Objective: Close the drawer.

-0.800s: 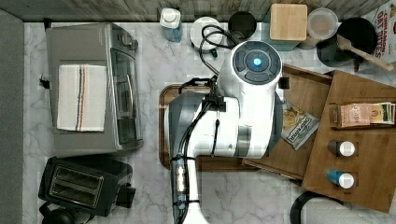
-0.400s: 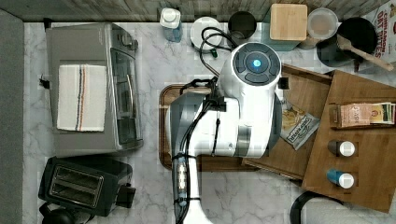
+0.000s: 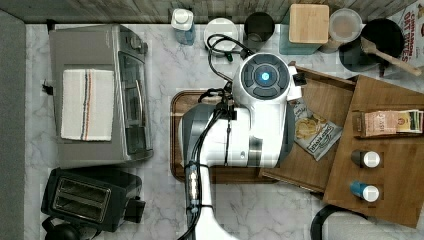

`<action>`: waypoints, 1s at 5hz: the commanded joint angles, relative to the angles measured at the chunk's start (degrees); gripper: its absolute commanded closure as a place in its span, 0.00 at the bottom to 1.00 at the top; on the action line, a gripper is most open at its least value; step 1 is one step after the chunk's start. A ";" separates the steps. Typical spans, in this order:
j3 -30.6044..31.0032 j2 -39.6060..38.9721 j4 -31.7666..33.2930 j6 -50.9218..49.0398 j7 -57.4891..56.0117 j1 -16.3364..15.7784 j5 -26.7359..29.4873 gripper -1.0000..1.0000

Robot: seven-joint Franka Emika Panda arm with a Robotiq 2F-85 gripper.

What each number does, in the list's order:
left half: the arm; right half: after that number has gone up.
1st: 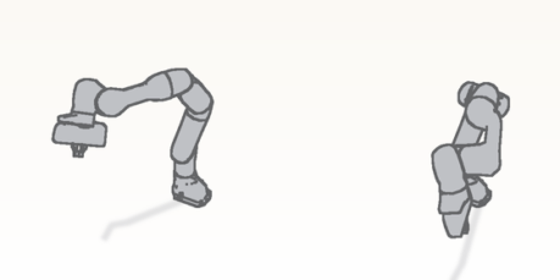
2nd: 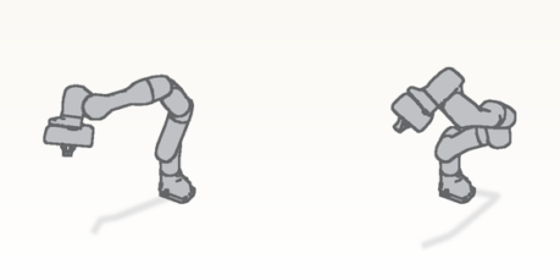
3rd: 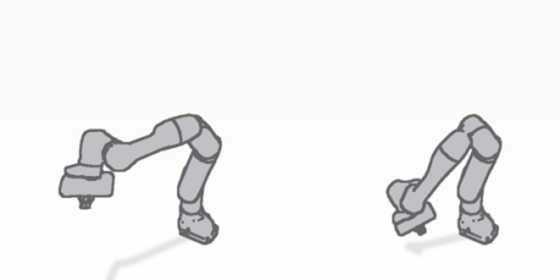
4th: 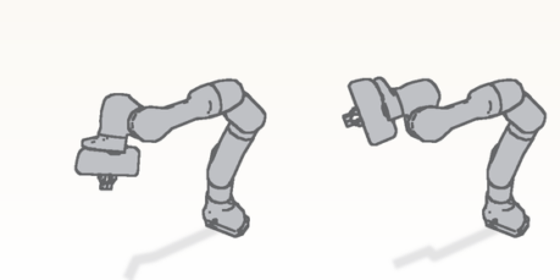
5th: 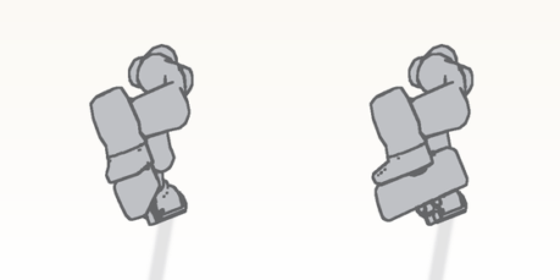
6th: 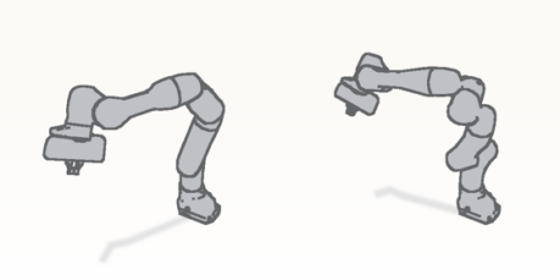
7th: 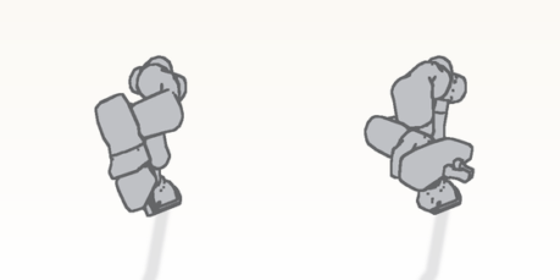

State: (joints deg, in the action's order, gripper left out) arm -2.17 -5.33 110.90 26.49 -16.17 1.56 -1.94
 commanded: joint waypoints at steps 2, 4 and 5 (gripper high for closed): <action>3.26 -9.09 -0.13 9.68 -5.35 -4.03 -9.26 1.00; 3.53 -12.68 -0.16 11.83 -4.28 -3.52 -11.57 1.00; 3.39 -14.80 -0.60 14.69 -6.07 -2.23 -14.44 1.00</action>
State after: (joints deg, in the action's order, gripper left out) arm 0.72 -20.95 115.04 38.97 -16.44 -0.61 -15.19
